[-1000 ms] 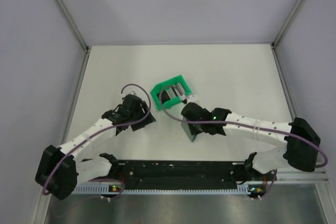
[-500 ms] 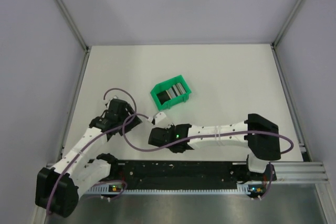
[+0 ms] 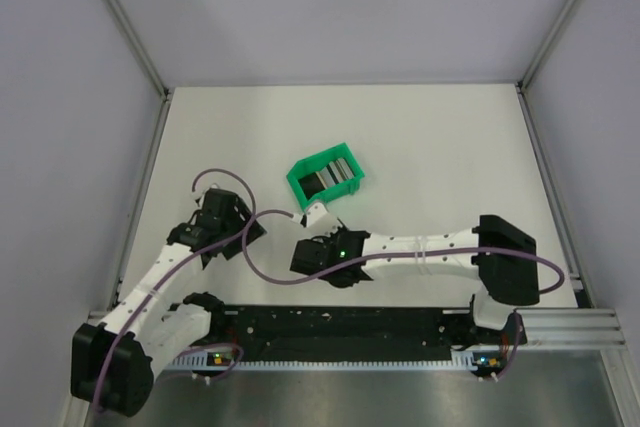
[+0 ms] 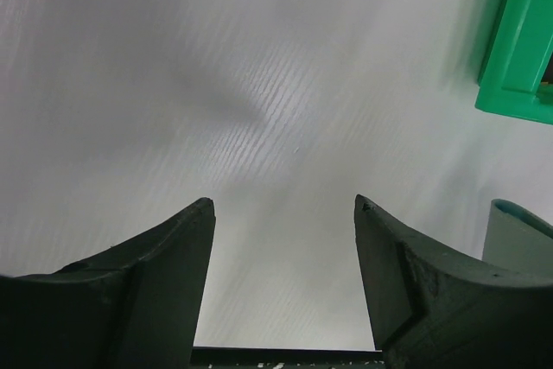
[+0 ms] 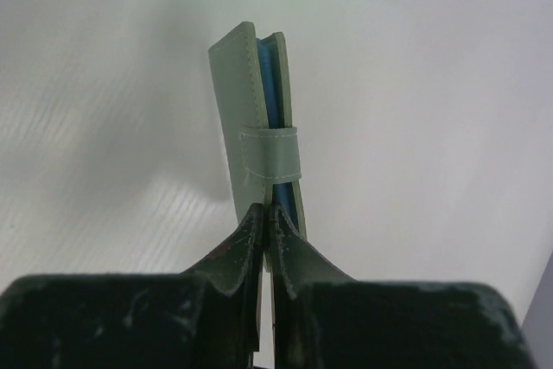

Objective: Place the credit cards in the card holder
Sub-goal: Turn over the card holder at the center of the board.

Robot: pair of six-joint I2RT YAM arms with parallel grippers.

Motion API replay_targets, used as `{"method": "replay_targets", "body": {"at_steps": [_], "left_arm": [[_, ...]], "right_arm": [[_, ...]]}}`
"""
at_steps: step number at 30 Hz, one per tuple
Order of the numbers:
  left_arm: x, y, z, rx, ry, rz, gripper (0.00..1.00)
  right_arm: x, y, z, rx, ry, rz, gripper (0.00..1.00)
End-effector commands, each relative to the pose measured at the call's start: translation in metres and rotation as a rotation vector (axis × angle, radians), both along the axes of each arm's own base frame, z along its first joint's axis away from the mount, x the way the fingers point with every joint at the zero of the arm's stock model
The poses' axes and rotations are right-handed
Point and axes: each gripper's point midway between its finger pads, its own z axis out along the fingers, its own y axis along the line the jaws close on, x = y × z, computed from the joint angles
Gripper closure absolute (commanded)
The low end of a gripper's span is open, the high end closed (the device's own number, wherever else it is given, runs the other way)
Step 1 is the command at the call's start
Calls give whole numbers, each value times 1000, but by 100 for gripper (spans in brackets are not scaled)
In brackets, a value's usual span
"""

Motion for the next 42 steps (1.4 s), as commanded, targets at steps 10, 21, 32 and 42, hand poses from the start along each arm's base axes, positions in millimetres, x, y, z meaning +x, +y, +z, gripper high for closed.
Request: {"method": "replay_targets", "body": {"at_steps": [10, 21, 32, 42], "left_arm": [[1, 13, 0, 18, -1, 12, 30], [13, -9, 12, -74, -78, -108, 29], [36, -109, 45, -217, -248, -545, 28], [36, -168, 19, -244, -229, -745, 28]], "right_arm": [[-31, 45, -36, -15, 96, 88, 100], [-63, 49, -2, 391, 298, 124, 55], [-42, -18, -32, 929, 516, -339, 48], [-7, -17, -44, 1047, 562, -412, 44]]}}
